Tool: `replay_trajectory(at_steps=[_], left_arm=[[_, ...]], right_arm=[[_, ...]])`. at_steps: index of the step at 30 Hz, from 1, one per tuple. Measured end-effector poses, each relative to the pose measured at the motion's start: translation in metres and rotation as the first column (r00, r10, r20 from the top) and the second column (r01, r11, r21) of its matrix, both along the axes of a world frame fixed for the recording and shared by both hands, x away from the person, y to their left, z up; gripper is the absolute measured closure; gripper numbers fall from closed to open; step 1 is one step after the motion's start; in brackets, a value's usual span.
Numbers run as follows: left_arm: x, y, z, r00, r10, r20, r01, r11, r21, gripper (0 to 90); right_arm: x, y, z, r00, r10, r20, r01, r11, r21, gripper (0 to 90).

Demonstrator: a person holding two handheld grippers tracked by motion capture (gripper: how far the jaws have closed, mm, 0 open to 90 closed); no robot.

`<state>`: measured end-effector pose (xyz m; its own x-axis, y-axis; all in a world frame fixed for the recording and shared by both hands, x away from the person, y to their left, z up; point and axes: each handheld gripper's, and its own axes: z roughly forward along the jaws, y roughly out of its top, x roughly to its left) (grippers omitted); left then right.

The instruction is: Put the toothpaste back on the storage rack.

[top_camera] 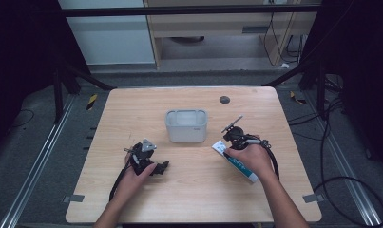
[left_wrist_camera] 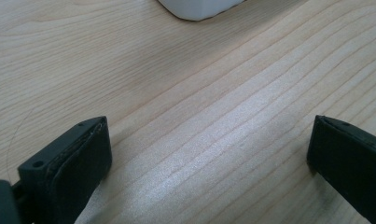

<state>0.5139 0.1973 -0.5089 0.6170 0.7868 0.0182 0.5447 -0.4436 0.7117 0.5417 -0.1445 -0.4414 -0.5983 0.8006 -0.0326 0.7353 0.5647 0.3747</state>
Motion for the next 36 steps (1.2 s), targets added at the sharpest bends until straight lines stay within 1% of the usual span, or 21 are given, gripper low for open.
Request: replay_trajectory(at_steps=[4, 5, 8, 9, 14, 17, 22, 26, 30, 36], left_arm=[[-0.001, 0.000, 0.000, 1.0000, 0.000, -0.001, 0.000, 1.0000, 0.001, 0.0], [-0.001, 0.000, 0.000, 1.0000, 0.000, 0.000, 0.000, 1.0000, 0.002, 0.0], [-0.001, 0.000, 0.000, 1.0000, 0.001, 0.001, -0.001, 1.0000, 0.001, 0.0], [-0.001, 0.000, 0.000, 1.0000, 0.000, 0.001, 0.000, 1.0000, 0.002, 0.0], [-0.002, 0.001, 0.000, 1.0000, -0.004, -0.001, 0.004, 1.0000, 0.002, 0.0], [-0.002, 0.001, 0.000, 1.0000, -0.004, -0.001, 0.004, 1.0000, 0.002, 0.0], [-0.002, 0.001, 0.000, 1.0000, -0.004, 0.000, 0.004, 1.0000, 0.002, 0.0], [-0.002, 0.001, 0.000, 1.0000, -0.004, 0.000, 0.004, 1.0000, 0.002, 0.0], [-0.002, 0.001, 0.000, 1.0000, -0.004, 0.000, 0.004, 1.0000, 0.002, 0.0], [-0.002, 0.001, 0.000, 1.0000, -0.004, -0.001, 0.004, 1.0000, 0.002, 0.0]], right_arm=[[0.005, 0.003, -0.006, 0.9998, 0.006, -0.020, -0.006, 1.000, -0.002, 49.3], [0.006, 0.004, -0.007, 0.9998, 0.008, -0.019, -0.008, 1.000, -0.008, 49.3], [0.007, 0.007, -0.010, 0.9995, 0.002, -0.032, -0.003, 1.000, -0.026, 49.2], [0.008, 0.008, -0.012, 0.9995, 0.010, -0.031, -0.011, 0.999, -0.033, 49.2], [0.009, 0.010, -0.017, 0.9990, 0.000, -0.044, -0.002, 0.999, -0.035, 49.2], [0.012, 0.009, -0.020, 0.9989, 0.008, -0.047, -0.010, 0.999, -0.041, 49.4], [0.014, 0.010, -0.024, 0.9973, 0.004, -0.073, -0.007, 0.999, -0.041, 51.7], [0.014, 0.010, -0.025, 0.9968, -0.002, -0.080, -0.001, 0.999, -0.037, 53.8], [0.015, 0.009, -0.025, 0.9971, 0.002, -0.076, -0.005, 0.999, -0.035, 55.9], [0.015, 0.009, -0.026, 0.9972, 0.008, -0.074, -0.011, 0.999, -0.039, 56.2]])
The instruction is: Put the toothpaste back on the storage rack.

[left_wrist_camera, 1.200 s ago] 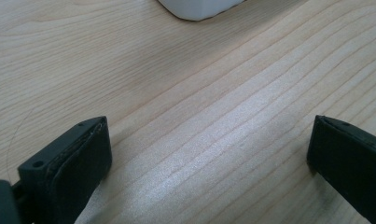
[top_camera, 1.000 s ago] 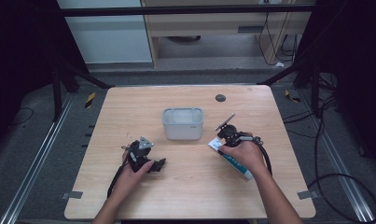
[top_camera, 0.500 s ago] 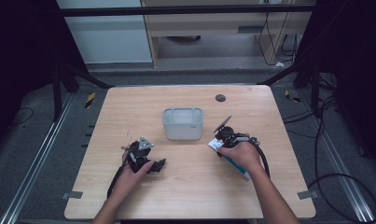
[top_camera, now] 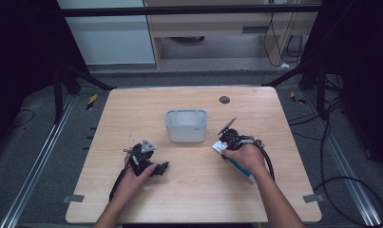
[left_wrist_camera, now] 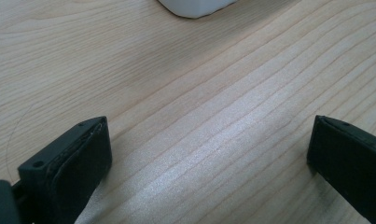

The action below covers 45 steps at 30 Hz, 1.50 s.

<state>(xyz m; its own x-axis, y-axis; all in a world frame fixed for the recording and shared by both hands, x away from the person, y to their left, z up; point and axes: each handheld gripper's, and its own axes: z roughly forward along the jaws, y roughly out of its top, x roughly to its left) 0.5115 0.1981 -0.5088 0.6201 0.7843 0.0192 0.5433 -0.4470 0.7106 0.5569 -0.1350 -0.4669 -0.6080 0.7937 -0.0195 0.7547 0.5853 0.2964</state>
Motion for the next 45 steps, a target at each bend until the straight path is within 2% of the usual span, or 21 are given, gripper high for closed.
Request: replay_trajectory(at_steps=[24, 31, 36, 45], left_arm=[[-0.0004, -0.0002, 0.0000, 1.0000, 0.003, 0.000, -0.003, 1.0000, 0.000, 0.0], [-0.0005, -0.0001, 0.0000, 1.0000, 0.004, -0.001, -0.004, 1.0000, 0.001, 0.0], [-0.0006, -0.0001, 0.0000, 1.0000, 0.004, -0.001, -0.004, 1.0000, 0.001, 0.0], [-0.0006, -0.0002, 0.0000, 1.0000, 0.005, -0.001, -0.005, 1.0000, 0.000, 0.0]], right_arm=[[-0.0001, -0.0002, 0.0018, 0.9999, 0.016, 0.005, -0.016, 1.000, -0.015, 64.1], [-0.0012, -0.0007, 0.0018, 0.9993, 0.028, 0.024, -0.027, 0.999, -0.025, 67.0], [-0.0042, -0.0025, 0.0021, 0.9989, 0.019, 0.044, -0.019, 1.000, -0.010, 70.4], [-0.0056, -0.0042, 0.0046, 0.9988, 0.006, 0.049, -0.006, 1.000, 0.005, 75.6]])
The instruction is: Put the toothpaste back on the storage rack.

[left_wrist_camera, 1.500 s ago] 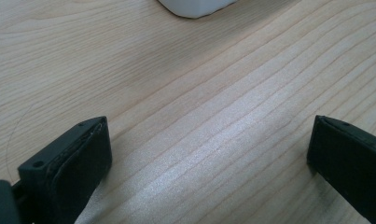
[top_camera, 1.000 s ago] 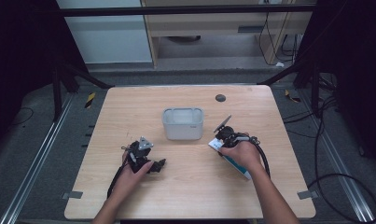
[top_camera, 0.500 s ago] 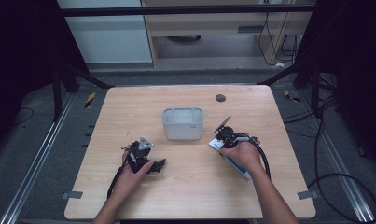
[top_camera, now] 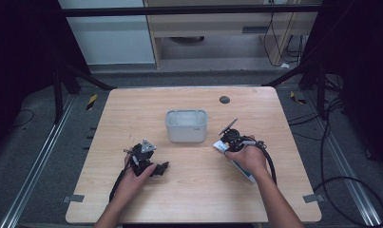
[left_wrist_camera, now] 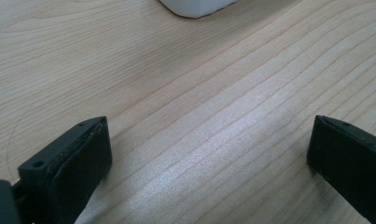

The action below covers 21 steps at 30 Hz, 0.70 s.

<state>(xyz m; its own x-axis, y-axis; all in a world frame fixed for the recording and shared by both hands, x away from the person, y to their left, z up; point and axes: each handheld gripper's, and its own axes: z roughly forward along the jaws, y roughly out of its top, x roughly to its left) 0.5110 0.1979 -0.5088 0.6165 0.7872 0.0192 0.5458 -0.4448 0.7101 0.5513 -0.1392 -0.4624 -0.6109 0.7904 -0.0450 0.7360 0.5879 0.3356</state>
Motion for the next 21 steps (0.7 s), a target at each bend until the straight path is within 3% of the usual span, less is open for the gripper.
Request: replay_trajectory(at_steps=[12, 21], left_arm=[[0.000, 0.000, 0.000, 1.0000, -0.001, 0.000, 0.001, 1.0000, 0.000, 0.0], [0.000, 0.000, 0.000, 1.0000, 0.000, 0.001, 0.000, 1.0000, -0.001, 0.0]], right_arm=[[-0.004, -0.007, 0.003, 0.9995, -0.013, 0.030, 0.012, 0.999, 0.044, 79.4], [-0.008, -0.010, 0.019, 0.9965, -0.023, 0.080, 0.015, 0.995, 0.100, 79.7]])
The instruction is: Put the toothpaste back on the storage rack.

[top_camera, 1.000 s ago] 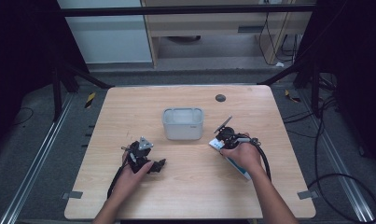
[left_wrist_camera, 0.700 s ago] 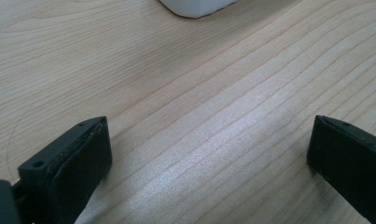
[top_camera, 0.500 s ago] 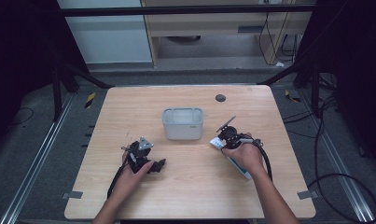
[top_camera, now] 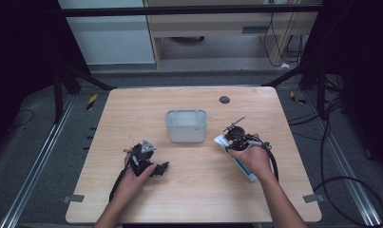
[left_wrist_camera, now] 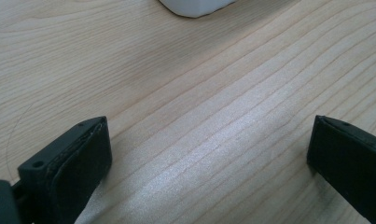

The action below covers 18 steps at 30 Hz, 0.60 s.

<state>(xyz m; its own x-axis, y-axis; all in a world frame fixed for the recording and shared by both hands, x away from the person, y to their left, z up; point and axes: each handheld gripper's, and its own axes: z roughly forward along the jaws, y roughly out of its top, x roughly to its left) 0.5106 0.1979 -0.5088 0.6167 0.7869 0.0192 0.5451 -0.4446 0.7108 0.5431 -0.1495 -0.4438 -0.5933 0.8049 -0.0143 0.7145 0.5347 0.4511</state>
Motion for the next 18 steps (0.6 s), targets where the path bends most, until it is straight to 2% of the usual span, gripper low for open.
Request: replay_trajectory(at_steps=[11, 15, 18], left_arm=[[0.000, 0.000, 0.000, 1.0000, 0.000, 0.001, 0.000, 1.0000, -0.001, 0.0], [0.000, 0.000, 0.000, 1.0000, 0.000, 0.001, 0.000, 1.0000, -0.001, 0.0], [0.000, 0.000, 0.000, 1.0000, 0.000, 0.000, 0.000, 1.0000, -0.001, 0.0]], right_arm=[[-0.005, -0.011, 0.020, 0.9993, -0.021, 0.033, 0.019, 0.999, 0.038, 80.0], [-0.005, -0.015, 0.029, 0.9981, -0.023, 0.057, 0.020, 0.999, 0.051, 80.0], [-0.007, -0.017, 0.037, 0.9962, -0.033, 0.081, 0.027, 0.997, 0.078, 80.1]])
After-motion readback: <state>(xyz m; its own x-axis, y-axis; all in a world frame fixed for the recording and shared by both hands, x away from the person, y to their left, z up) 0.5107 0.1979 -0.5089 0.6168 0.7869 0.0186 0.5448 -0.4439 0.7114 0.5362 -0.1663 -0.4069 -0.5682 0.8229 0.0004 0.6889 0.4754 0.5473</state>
